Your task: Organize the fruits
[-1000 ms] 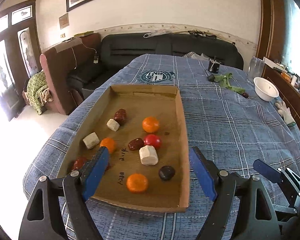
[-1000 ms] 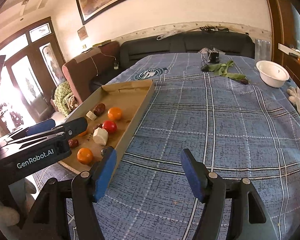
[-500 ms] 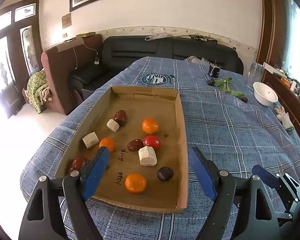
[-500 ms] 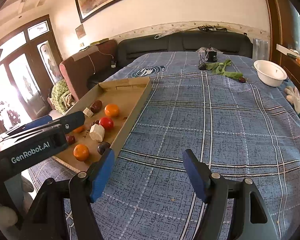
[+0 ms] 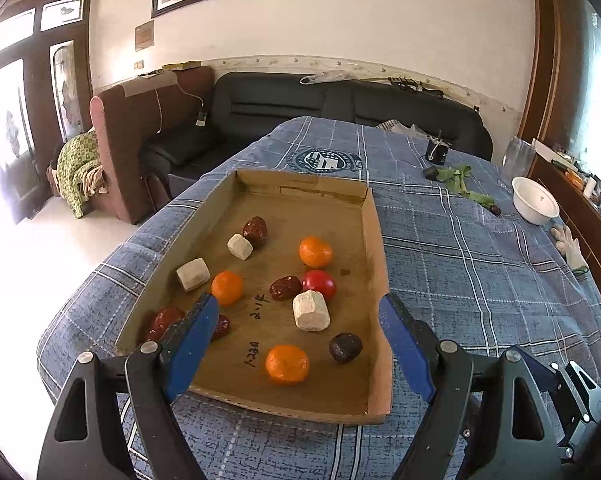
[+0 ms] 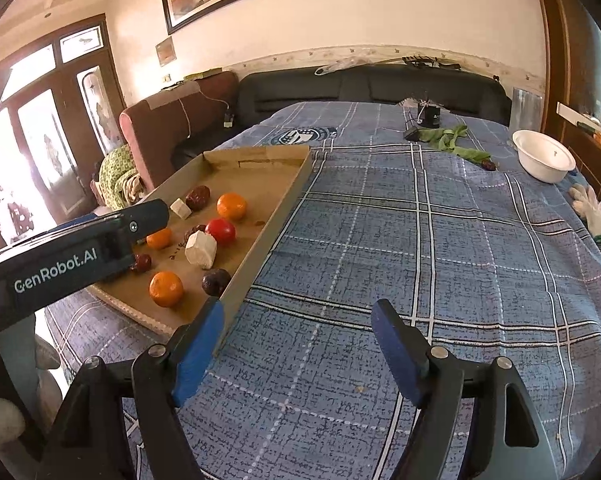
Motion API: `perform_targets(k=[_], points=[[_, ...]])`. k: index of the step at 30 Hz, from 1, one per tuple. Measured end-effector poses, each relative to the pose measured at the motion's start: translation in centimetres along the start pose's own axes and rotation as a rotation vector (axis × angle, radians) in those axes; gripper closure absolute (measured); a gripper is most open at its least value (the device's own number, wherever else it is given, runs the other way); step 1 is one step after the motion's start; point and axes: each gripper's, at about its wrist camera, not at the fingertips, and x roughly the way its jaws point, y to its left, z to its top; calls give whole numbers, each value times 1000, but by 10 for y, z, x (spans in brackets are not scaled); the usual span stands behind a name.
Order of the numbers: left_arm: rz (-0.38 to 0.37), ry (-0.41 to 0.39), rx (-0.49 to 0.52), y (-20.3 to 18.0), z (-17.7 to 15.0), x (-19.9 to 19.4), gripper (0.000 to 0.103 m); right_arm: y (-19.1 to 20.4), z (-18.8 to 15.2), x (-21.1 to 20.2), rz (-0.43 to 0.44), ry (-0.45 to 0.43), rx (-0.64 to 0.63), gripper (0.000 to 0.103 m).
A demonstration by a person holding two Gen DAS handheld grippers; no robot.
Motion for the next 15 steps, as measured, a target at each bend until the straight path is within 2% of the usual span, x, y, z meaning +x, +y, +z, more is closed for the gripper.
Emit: perform_targets(k=[4,7,10,11,13,15], points=[[7,-21,-14,6,0,-4,21,6,-1,-1,-6,-4,-17,21],[44,-69,-13,9,0,-13,21,11,-1,-2,-10,-6,-34,21],[108,-164,-11,12,0,-30,20,17,-2,-5,-9,-16,-51,21],[134,-207,-10,13,0,-39,18,19,-2,-6,-10,-22,-57,21],[192,-311,-10,14,0,-59,0,23,-2,-10,-10,-38,-68,21],[241,-414,-20,15,-2,-79,0,26,-2,-15,-12,-58,-80,19]])
